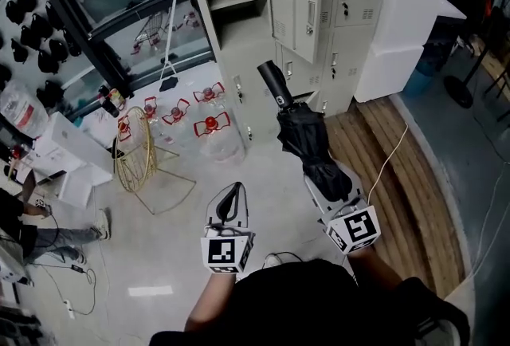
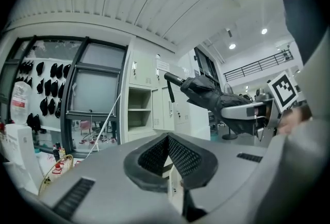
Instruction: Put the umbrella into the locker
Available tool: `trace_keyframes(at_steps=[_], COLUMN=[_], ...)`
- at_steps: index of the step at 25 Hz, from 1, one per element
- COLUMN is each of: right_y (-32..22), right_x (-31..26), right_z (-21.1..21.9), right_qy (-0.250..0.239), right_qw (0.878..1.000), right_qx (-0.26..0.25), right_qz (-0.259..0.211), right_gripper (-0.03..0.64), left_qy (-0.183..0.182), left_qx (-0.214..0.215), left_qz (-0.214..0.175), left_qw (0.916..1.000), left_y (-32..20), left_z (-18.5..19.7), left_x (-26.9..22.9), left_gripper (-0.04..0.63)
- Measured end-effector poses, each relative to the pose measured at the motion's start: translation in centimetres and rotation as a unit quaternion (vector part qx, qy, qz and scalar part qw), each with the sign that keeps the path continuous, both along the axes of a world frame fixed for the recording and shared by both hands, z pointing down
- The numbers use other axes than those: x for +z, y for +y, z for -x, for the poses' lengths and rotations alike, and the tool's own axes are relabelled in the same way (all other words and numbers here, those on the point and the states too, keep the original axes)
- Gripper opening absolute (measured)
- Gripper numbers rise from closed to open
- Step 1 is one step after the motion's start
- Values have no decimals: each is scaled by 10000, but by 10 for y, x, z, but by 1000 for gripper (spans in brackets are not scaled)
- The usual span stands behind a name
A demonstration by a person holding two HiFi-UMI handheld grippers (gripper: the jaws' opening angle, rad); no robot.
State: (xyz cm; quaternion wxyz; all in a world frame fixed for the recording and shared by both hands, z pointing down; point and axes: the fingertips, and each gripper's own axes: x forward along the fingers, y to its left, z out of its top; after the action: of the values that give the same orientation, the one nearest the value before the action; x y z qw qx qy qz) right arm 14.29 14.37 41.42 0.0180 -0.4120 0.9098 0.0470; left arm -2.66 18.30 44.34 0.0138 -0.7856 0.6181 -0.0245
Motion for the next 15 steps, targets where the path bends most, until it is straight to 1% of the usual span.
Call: trace_keyframes(at_steps=[4,6,9,15], right_y=[-12,-18,-34,-79], right_x=[7,11,9,7], right_z=[20,29,40,60], right_qy=[51,71,115,124], right_qw=[9999,9998,9997,9997], right_qx=[119,147,200,221], right_qz=[36,89,81,35], right_gripper=[219,219,219,219], left_qy=[-7,2,22,38], left_qx=[146,125,184,14], left_qz=[53,119,92,140], left_qw=[9999,9999,9998,9999], left_y=[-7,-13,-27,-67], left_z=[16,27,38,66], left_x=[11,17,13,16], left_gripper=[-3,-3,-3,-3])
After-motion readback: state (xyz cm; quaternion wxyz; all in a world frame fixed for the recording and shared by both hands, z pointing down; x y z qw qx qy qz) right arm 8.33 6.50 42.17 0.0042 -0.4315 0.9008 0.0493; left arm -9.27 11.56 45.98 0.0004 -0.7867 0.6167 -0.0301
